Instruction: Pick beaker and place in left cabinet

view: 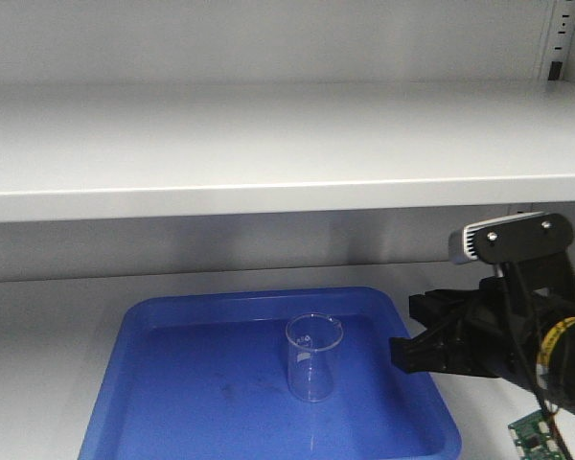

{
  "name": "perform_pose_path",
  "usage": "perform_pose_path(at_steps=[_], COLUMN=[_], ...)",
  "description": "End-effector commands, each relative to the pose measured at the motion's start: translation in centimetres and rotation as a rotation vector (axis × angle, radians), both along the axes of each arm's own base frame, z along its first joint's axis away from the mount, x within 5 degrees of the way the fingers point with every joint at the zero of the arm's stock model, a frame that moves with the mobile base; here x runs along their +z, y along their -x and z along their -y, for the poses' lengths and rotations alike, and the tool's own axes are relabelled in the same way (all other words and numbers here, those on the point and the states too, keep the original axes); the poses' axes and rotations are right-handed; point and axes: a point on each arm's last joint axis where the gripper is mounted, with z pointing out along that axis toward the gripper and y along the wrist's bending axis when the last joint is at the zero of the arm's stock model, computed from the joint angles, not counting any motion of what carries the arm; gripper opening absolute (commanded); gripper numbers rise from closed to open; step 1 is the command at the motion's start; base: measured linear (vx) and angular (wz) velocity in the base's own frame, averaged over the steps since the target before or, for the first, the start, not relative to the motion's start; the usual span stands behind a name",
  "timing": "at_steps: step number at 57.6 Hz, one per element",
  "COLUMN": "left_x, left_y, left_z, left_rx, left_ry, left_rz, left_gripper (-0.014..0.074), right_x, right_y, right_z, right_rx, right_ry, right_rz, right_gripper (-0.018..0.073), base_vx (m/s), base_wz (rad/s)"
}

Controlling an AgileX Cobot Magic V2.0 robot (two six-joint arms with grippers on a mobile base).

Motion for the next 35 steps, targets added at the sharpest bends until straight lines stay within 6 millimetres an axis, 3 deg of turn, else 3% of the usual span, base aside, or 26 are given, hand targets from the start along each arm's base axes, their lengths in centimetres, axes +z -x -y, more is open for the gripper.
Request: perform_pose_path(at_steps=[1, 16, 35], left_x=[0.3, 0.3, 0.3], left_y=[0.1, 0.1, 0.1], left_z=[0.0, 0.0, 0.0], left_rx=[-0.002, -0.002, -0.002], left_ry=[0.033, 0.033, 0.033], left_rz=[0.081, 0.081, 0.081], left_gripper=[0.0001, 0.0001, 0.0001], right_x=[2.2, -1.0, -2.0], right_y=[1.4, 5.9, 11.1], right_z=[0.5, 2.6, 5.1], right_rx=[0.019, 0.016, 0.004], right_ry=[-0.061, -0.053, -0.079], right_rz=[0.097, 0.059, 0.128], right_gripper=[-0.0006, -0.0006, -0.0006], base_vx=[0.0, 0.0, 0.0], base_wz=[0.0, 0.0, 0.0])
